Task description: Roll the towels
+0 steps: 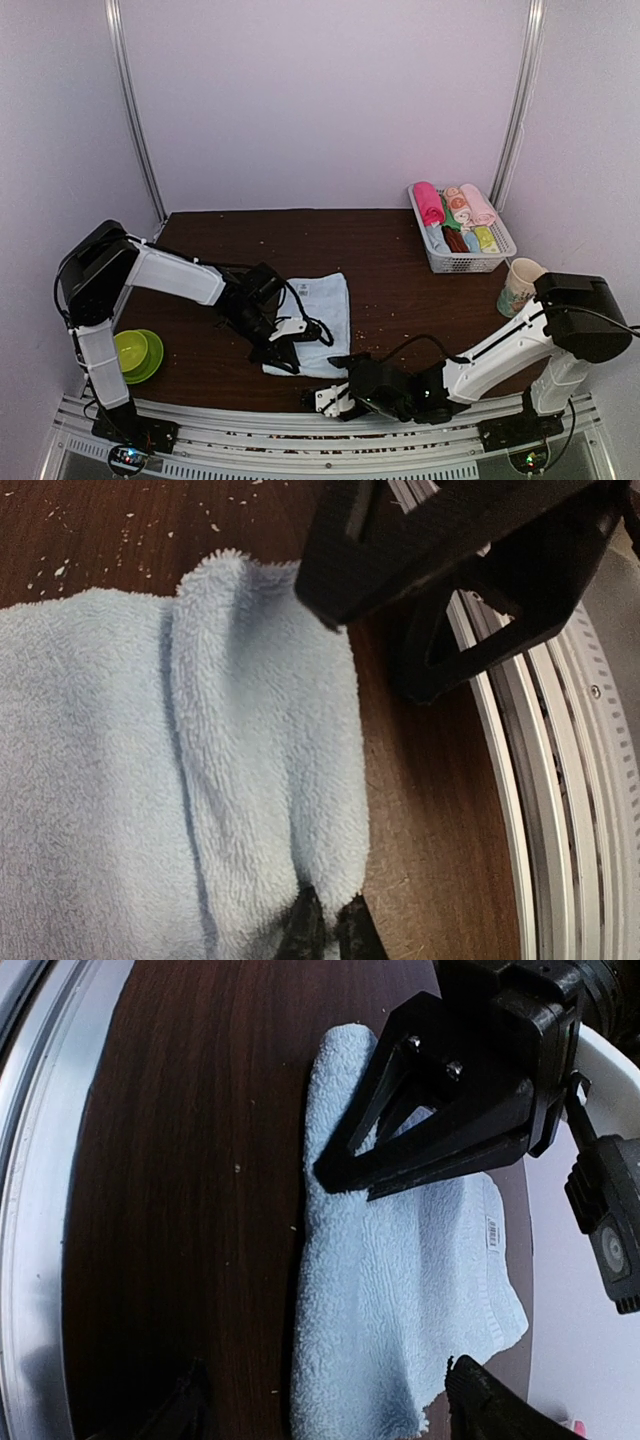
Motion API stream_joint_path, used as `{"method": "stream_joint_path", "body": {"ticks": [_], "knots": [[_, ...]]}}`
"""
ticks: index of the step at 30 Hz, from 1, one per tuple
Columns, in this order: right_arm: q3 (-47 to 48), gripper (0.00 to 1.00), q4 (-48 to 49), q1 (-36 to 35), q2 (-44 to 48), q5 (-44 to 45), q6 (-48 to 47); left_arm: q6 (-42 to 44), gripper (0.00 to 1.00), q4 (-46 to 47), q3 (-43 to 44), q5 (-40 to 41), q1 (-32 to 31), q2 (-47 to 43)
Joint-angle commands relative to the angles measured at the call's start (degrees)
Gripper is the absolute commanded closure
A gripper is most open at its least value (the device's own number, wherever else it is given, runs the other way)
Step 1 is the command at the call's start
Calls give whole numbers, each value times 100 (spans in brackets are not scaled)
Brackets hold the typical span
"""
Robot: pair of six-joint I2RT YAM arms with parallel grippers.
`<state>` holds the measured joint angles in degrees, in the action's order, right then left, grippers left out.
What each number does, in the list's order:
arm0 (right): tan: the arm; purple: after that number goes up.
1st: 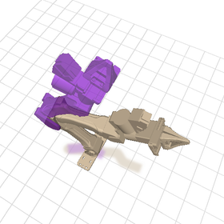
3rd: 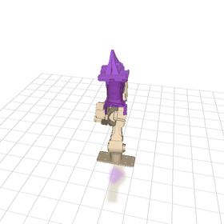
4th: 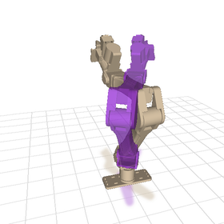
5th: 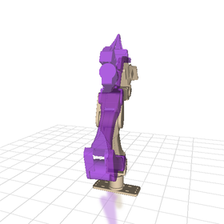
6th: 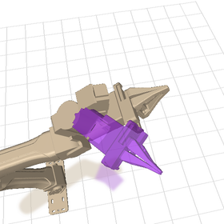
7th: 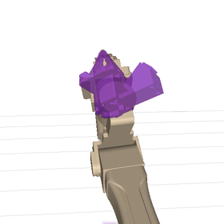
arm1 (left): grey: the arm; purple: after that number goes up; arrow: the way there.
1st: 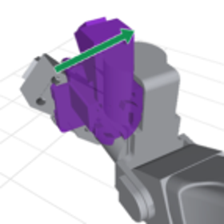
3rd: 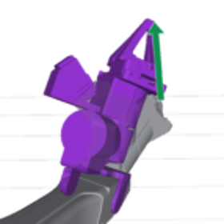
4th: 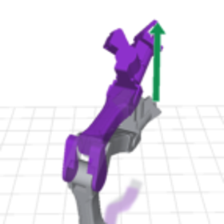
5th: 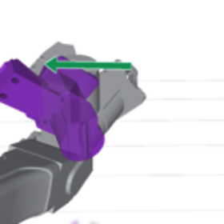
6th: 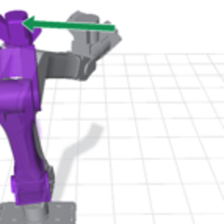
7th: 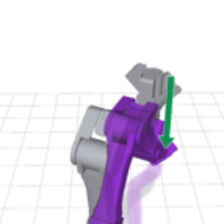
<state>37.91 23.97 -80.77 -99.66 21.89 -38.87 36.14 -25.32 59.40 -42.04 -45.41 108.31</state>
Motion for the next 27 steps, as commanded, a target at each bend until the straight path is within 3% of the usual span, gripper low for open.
{"method": "stream_joint_path", "body": {"ticks": [1,11,18,19,20,24,27], "knots": [[382,20,-286,-29,-351,490,-116,196,100,-589,263,-173,41,285],[857,46,-819,118,-832,835,81,370,100,-746,284,-158,41,206],[1369,88,-1845,333,-989,339,565,414,100,-593,148,0,41,-12],[1414,95,-1960,360,-974,219,638,381,95,-524,98,78,40,-90],[1438,100,-2029,400,-946,98,715,361,78,-436,45,143,41,-181],[1471,100,-2220,555,-803,-351,931,353,52,-231,-167,354,38,-656],[1525,100,-2387,655,-720,-631,1028,349,39,-132,-282,542,45,-1062]]}}
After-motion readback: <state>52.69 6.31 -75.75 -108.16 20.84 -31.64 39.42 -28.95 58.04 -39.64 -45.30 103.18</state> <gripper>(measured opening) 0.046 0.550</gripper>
